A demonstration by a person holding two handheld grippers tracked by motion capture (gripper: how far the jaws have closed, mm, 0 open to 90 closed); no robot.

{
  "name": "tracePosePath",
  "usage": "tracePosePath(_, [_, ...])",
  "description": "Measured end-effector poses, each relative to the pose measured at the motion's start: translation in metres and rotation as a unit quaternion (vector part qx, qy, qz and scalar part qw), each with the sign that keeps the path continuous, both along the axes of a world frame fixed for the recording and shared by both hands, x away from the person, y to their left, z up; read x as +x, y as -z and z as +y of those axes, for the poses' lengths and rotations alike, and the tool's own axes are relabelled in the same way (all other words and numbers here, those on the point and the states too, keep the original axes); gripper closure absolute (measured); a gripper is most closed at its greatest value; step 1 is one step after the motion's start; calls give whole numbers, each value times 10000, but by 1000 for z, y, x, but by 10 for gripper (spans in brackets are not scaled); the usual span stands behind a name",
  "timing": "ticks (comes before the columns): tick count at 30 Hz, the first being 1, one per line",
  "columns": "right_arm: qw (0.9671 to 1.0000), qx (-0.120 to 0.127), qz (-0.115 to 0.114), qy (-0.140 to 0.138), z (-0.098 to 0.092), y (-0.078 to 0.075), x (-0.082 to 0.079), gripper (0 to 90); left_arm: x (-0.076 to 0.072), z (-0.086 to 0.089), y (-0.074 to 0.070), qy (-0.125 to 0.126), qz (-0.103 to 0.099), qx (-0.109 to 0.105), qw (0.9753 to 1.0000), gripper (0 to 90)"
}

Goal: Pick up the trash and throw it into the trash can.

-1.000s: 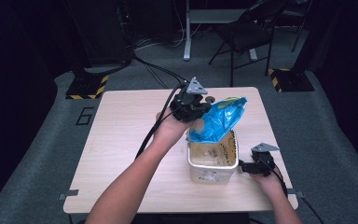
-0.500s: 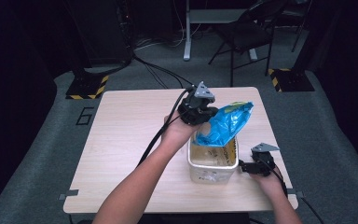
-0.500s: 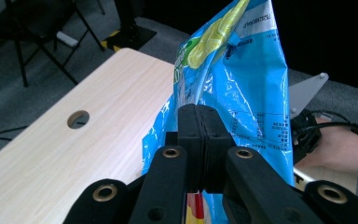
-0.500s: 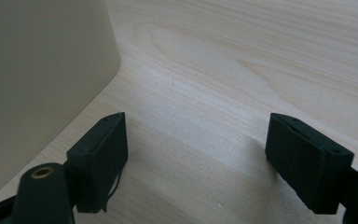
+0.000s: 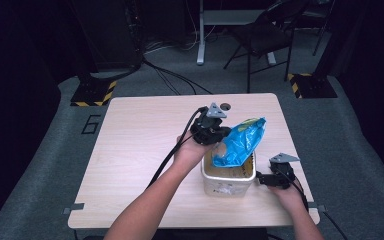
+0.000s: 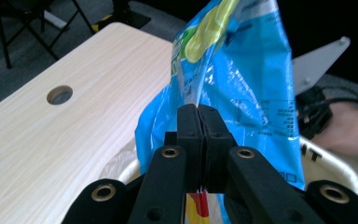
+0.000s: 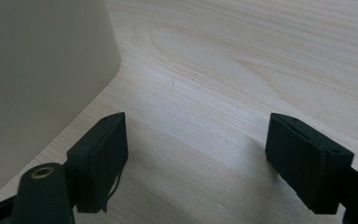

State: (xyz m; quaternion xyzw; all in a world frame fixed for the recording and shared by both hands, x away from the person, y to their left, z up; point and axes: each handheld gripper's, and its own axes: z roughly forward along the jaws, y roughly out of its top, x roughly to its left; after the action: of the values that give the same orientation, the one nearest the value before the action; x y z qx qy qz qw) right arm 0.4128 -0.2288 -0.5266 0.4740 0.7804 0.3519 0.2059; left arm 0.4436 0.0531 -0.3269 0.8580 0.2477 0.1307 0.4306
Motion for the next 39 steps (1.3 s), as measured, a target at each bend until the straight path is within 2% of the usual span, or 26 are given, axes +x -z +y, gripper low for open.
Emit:
tracePosePath(6, [10000, -5, -21, -4, 0, 0, 0, 202, -4, 4, 8, 95, 59, 23, 9999, 866])
tracePosePath(10, [10000, -3, -14, -4, 0, 0, 0, 202, -7, 6, 11, 137, 107, 6, 9998, 799])
tracePosePath(11, [10000, -3, -13, -3, 0, 0, 0, 202, -8, 7, 11, 147, 119, -13, 9998, 767])
tracePosePath(12, [10000, -4, -11, 1, 0, 0, 0, 203, -9, 9, 11, 151, 119, -41, 9998, 681])
tracePosePath(13, [10000, -4, -11, 1, 0, 0, 0, 203, -10, 10, 12, 138, 121, -44, 9998, 681])
tracePosePath(15, [10000, -7, -9, -18, 0, 0, 0, 203, -13, 15, 12, 98, 52, -37, 9999, 605])
tracePosePath(17, [10000, -7, -9, -27, 0, 0, 0, 203, -16, 21, 12, 75, 80, -136, 9998, 513])
tracePosePath(21, [10000, 7, -19, -4, 1, 0, 0, 203, -21, 37, 13, -44, 30, -175, 9998, 482])
tracePosePath(26, [10000, -3, -34, -26, 1, 0, 0, 203, -21, 60, 14, -292, -69, -88, 9995, 476])
tracePosePath(39, [10000, -14, -40, -8, 1, 0, 0, 203, -14, 100, 33, -778, -36, -15, 9970, 436])
